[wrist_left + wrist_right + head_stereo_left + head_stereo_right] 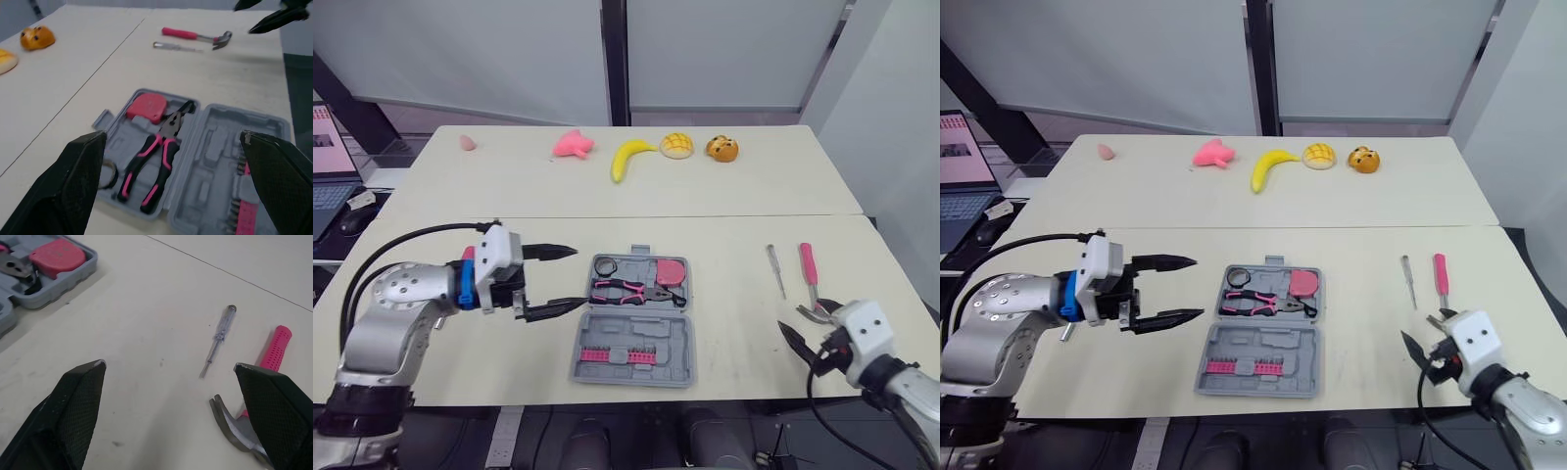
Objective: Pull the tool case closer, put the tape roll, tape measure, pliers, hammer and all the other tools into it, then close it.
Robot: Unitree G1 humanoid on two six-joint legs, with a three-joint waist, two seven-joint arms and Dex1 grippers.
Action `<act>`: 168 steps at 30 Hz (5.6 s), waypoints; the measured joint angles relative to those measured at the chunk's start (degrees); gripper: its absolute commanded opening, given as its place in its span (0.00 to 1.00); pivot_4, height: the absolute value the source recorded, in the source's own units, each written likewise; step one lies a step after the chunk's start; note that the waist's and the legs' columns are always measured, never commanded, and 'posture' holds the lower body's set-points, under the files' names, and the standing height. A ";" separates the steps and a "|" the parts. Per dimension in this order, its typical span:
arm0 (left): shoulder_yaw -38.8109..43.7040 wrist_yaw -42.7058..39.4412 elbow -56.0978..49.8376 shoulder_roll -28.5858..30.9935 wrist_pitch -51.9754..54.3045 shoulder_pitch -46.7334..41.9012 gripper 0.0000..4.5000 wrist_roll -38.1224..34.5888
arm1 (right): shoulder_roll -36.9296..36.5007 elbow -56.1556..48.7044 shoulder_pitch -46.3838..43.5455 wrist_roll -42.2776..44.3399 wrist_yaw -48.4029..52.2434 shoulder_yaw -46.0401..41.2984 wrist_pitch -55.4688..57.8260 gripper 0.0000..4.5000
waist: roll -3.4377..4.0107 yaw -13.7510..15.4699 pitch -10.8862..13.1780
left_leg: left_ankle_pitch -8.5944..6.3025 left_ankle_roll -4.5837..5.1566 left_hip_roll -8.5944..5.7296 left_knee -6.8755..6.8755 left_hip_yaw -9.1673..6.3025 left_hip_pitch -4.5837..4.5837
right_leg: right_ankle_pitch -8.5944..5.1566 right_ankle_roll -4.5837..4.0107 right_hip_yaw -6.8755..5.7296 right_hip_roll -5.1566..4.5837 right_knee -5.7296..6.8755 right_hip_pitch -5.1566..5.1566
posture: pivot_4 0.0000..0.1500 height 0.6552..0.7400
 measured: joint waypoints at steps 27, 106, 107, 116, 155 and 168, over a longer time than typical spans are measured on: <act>-7.61 -0.31 -4.11 -5.93 6.29 -6.80 1.00 -2.61 | 10.18 51.83 -37.46 -5.52 -18.57 5.55 -7.30 0.91 | 0.05 -0.51 0.04 | 0.00 0.04 -0.01 0.01 -0.01 -0.06 | 0.12 -0.21 -0.04 0.03 0.02 -0.01 | 1.00 1.00; 0.63 -2.72 5.78 8.85 -13.61 14.43 1.00 11.78 | 9.51 25.01 -60.87 -10.77 14.69 62.75 24.51 0.07 | 0.17 -0.53 0.24 | 0.01 0.04 0.06 0.08 -0.22 -1.10 | 0.12 -0.31 -0.30 0.04 0.18 -1.12 | 1.00 1.00; 0.63 -2.74 5.83 8.85 -13.67 14.44 1.00 11.83 | 9.81 25.71 -60.88 -10.86 14.80 62.75 24.05 0.07 | 0.17 -0.53 0.24 | 0.01 0.04 0.06 0.08 -0.21 -1.10 | 0.12 -0.31 -0.30 0.05 0.18 -1.12 | 1.00 1.00; 0.52 -2.65 5.83 8.71 -13.77 14.82 1.00 12.02 | 12.13 28.16 -60.91 -13.02 15.59 62.72 21.93 0.07 | 0.17 -0.54 0.24 | 0.01 0.04 0.06 0.08 -0.22 -1.08 | 0.13 -0.32 -0.30 0.06 0.21 -1.11 | 1.00 1.00; 0.15 -1.75 4.87 8.20 -12.56 15.62 1.00 11.84 | 13.74 35.42 -57.72 -15.79 19.33 58.35 9.96 0.00 | 0.13 -0.80 0.16 | 0.02 0.05 0.07 0.12 -0.22 -0.82 | 0.16 -0.36 -0.28 0.08 0.34 -0.94 | 1.00 1.00; 6.48 1.38 7.33 7.34 -9.27 17.03 1.00 7.29 | 8.56 18.38 -52.11 -10.61 19.34 43.83 7.97 0.00 | 0.12 -0.47 0.16 | 0.03 0.05 0.06 0.18 -0.32 -0.86 | 0.16 -0.37 -0.34 0.08 0.53 -0.96 | 1.00 1.00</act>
